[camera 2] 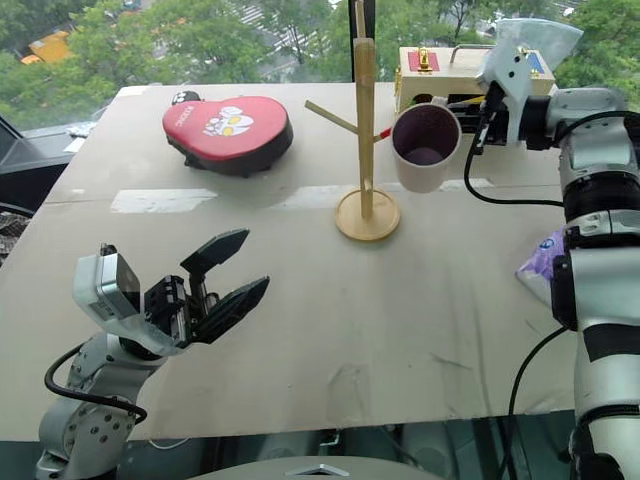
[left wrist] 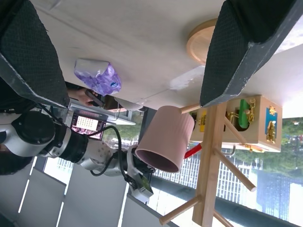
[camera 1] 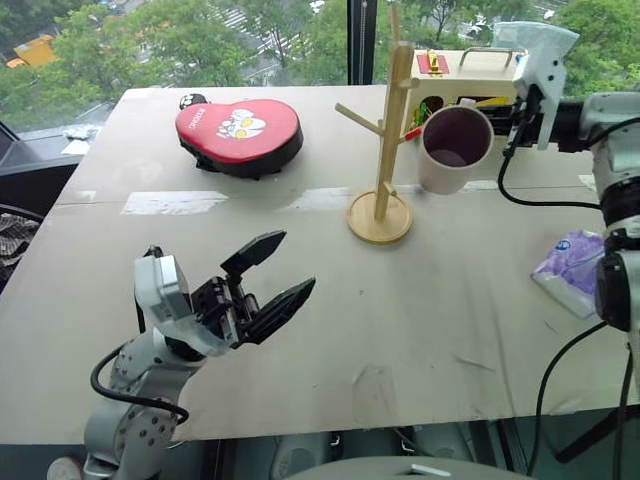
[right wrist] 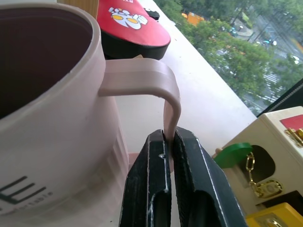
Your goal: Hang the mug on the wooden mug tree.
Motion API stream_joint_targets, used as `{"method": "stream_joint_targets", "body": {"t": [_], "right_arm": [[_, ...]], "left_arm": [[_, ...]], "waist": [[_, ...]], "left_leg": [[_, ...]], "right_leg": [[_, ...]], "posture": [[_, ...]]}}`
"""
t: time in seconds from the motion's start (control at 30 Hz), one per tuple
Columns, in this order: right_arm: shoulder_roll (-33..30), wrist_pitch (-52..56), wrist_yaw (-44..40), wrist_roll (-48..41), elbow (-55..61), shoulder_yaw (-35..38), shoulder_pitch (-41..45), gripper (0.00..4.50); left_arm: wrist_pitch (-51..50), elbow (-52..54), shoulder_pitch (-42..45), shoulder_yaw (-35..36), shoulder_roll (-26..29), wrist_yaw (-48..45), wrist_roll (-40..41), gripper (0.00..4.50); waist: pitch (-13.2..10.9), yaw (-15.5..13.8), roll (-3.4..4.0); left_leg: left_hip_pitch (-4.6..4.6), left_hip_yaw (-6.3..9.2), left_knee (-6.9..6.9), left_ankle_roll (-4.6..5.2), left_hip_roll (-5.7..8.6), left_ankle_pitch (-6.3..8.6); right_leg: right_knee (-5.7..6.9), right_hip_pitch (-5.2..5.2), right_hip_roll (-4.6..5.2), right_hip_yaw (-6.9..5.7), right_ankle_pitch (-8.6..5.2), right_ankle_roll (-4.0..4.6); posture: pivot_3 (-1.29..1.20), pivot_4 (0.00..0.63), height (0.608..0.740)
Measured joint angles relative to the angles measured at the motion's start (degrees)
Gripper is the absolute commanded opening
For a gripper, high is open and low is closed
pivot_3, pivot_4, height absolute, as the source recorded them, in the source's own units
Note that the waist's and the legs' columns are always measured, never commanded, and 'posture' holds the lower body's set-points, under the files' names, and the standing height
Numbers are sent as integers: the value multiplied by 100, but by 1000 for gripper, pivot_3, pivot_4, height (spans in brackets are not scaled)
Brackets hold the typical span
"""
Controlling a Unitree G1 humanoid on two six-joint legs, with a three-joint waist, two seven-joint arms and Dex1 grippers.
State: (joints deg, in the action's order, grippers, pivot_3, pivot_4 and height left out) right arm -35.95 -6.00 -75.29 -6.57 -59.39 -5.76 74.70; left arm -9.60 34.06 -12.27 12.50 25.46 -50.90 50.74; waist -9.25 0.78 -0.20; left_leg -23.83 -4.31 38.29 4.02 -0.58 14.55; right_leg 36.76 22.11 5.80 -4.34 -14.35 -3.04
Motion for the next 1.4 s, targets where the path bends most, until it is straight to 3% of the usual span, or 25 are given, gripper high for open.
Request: {"method": "stream_joint_targets", "body": {"t": [0.17,0.37,0.57,0.7,0.8,0.93,1.17,1.3,1.4], "right_arm": [[434,-362,-183,300,-672,-51,365,85],[696,-482,206,574,-1037,-43,444,85],[332,-672,477,613,-968,150,368,2839],[-221,-498,290,371,-429,496,-162,2839],[-646,-103,356,85,453,849,-925,2839],[-961,974,804,-483,2841,1529,-3017,2839],[-142,3083,2551,-1495,7600,2610,-7029,2839],[171,3423,3015,-1599,8947,3036,-8713,2839],[227,3481,3084,-1643,9142,3240,-9355,2839]], "left_arm": [[132,85,-243,4,-177,119,-77,4500],[387,81,-478,81,-321,60,-96,4500],[497,-45,-421,114,-322,-75,-88,4500],[503,-181,-345,170,-319,-142,-44,4500],[490,-320,-302,216,-289,-198,10,4500],[370,-566,-297,269,-125,-255,-8,4500],[197,-993,-666,323,278,-267,-526,4500],[77,-1202,-862,489,624,-244,-844,4500],[5,-1474,-859,561,754,-269,-961,4500]], "waist": [[-2,30,4],[-4,4,6],[-4,0,7],[-5,-6,7],[-5,-5,7],[-3,-23,7],[-3,-26,20],[4,-114,10],[5,-132,10]], "left_leg": [[3,4,1,-3,-5,-1],[0,4,2,-4,-1,0],[0,5,1,-4,-1,0],[-2,4,2,-4,-1,0],[-2,5,2,-4,-2,0],[2,18,1,-4,-6,0],[7,22,-5,-26,-12,15],[10,29,-4,-28,-12,18],[12,22,0,-7,-10,32]], "right_leg": [[3,0,13,-4,0,2],[1,0,21,-8,0,3],[1,-1,21,-11,0,4],[-3,-2,25,-14,0,2],[-1,-2,28,-15,0,2],[-3,-18,32,-17,-1,3],[-3,-16,32,-1,-5,4],[-9,-15,32,-8,-17,21],[-14,-15,32,5,-16,20]], "posture": [[0,150,731],[0,150,731],[0,150,731],[0,150,731],[0,150,731],[0,150,731],[0,150,731],[0,150,731],[0,150,731]]}}
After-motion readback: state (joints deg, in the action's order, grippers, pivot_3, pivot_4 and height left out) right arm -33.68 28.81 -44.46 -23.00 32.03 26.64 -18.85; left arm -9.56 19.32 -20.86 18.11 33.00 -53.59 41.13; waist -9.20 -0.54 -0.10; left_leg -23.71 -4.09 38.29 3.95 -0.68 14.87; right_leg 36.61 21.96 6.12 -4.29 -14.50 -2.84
